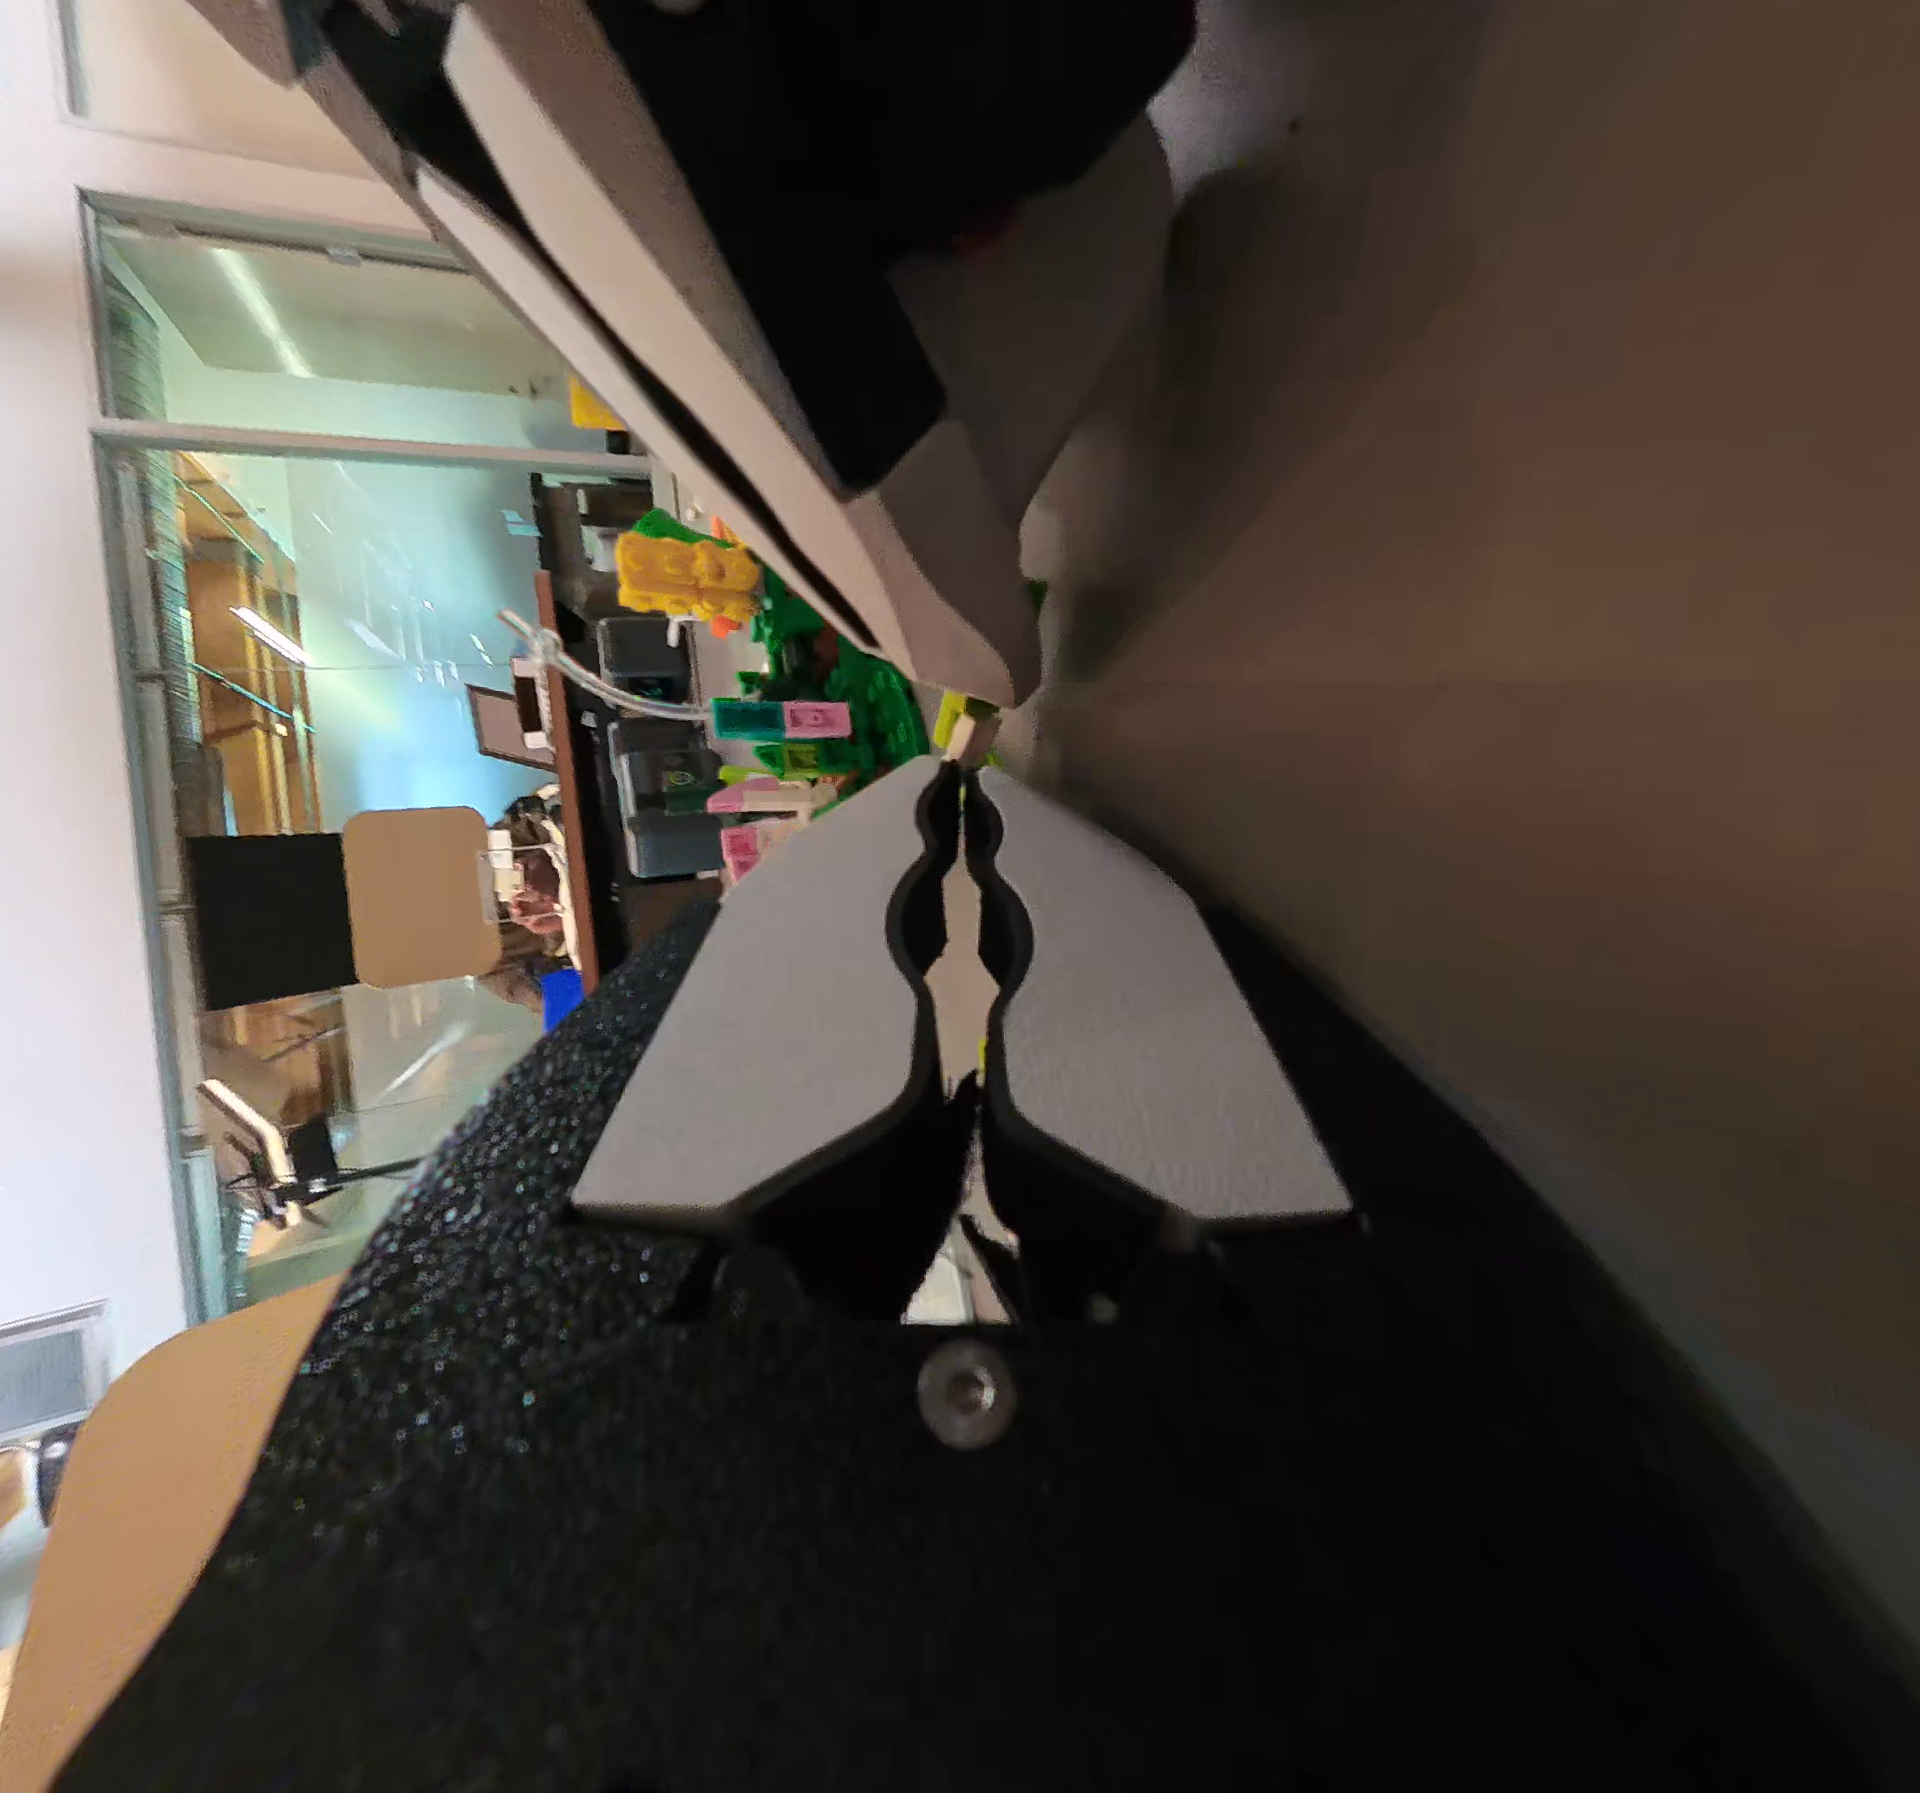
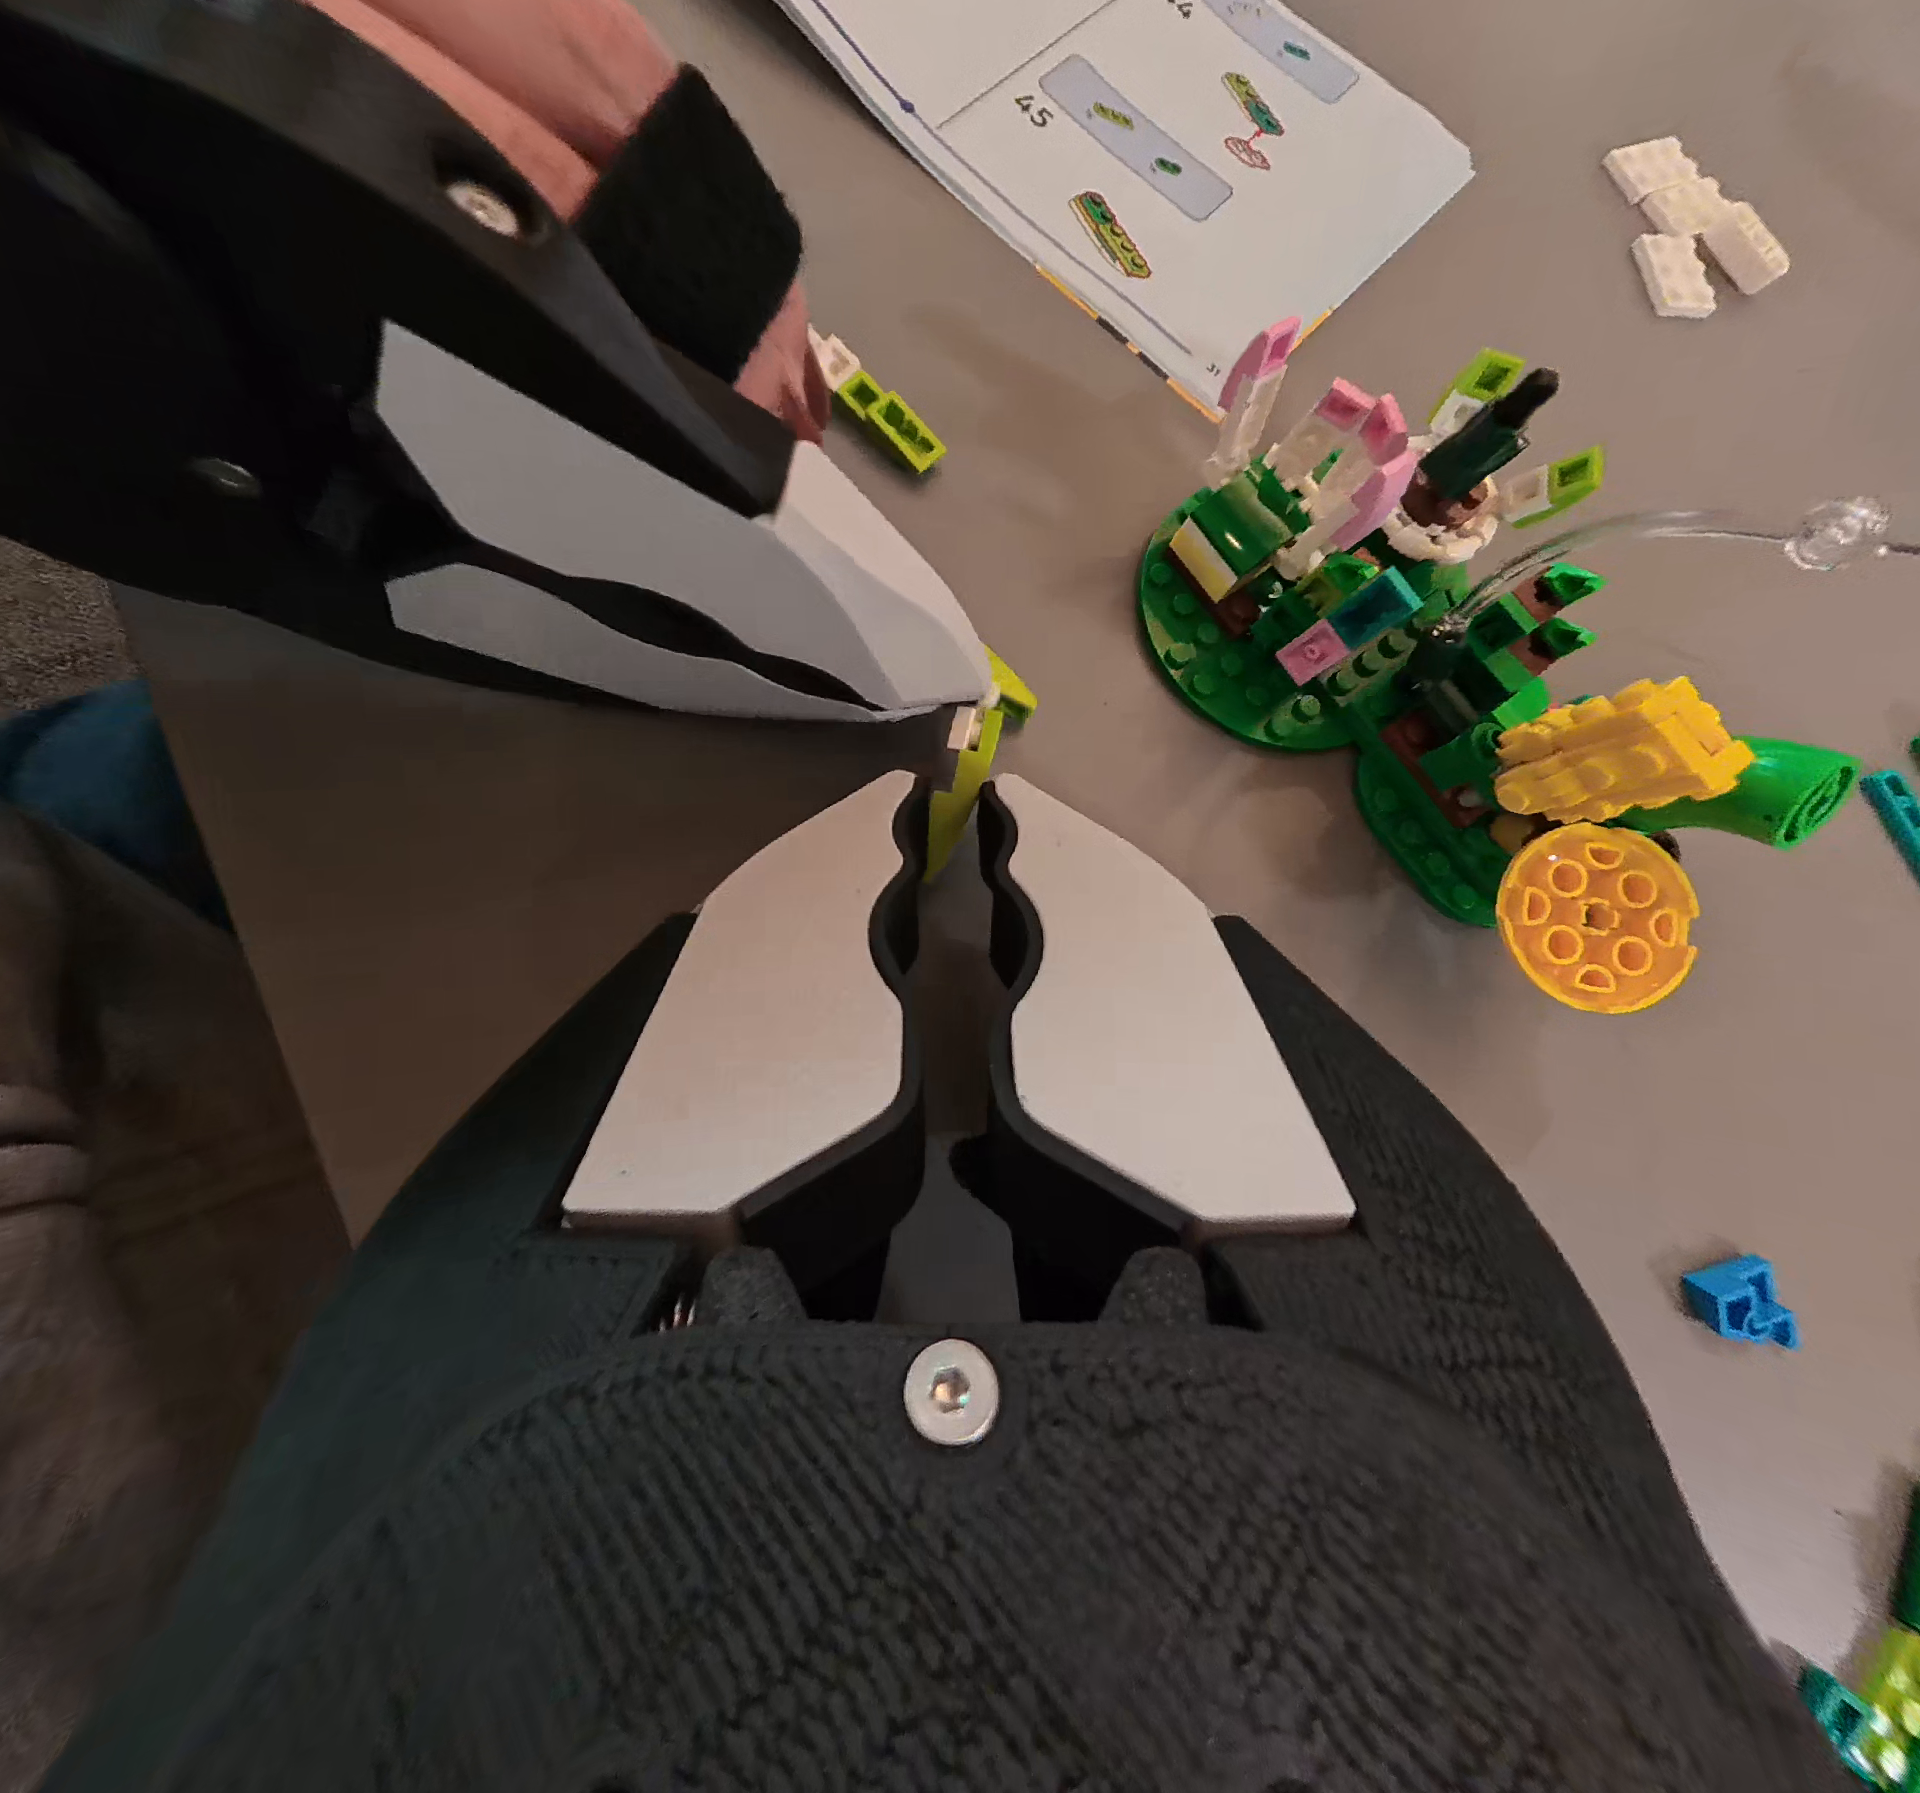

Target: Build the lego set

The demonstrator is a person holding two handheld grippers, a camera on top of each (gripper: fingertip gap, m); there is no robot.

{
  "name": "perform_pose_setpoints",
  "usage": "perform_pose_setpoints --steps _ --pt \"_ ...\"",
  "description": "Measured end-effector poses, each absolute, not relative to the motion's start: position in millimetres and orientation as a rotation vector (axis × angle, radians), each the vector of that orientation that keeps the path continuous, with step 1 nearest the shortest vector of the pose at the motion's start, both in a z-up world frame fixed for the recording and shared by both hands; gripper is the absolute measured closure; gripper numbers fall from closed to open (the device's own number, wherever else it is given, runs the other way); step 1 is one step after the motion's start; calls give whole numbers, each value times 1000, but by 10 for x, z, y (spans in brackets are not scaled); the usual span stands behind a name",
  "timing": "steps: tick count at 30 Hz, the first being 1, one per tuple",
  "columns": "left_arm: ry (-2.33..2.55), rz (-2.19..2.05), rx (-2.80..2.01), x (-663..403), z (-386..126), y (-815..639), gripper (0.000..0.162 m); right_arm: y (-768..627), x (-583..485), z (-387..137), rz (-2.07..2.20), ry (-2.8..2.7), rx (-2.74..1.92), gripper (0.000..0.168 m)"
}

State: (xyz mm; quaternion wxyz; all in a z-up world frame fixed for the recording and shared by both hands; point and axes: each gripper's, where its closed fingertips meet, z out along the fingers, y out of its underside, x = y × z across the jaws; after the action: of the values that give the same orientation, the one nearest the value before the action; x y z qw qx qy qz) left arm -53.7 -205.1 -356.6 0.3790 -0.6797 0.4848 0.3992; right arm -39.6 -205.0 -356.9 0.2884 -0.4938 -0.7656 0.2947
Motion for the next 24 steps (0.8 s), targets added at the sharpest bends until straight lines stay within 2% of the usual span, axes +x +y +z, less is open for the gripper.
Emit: perform_pose_setpoints --steps 15,24 --pt "1164 822 -1985 -572 -3632 -2041 162 -2059 -436 -3629 821 -2199 -1372 151" --pt "1136 762 -2031 -581 -3637 -2041 162 -2051 -520 -3634 789 -2240 -1356 155"
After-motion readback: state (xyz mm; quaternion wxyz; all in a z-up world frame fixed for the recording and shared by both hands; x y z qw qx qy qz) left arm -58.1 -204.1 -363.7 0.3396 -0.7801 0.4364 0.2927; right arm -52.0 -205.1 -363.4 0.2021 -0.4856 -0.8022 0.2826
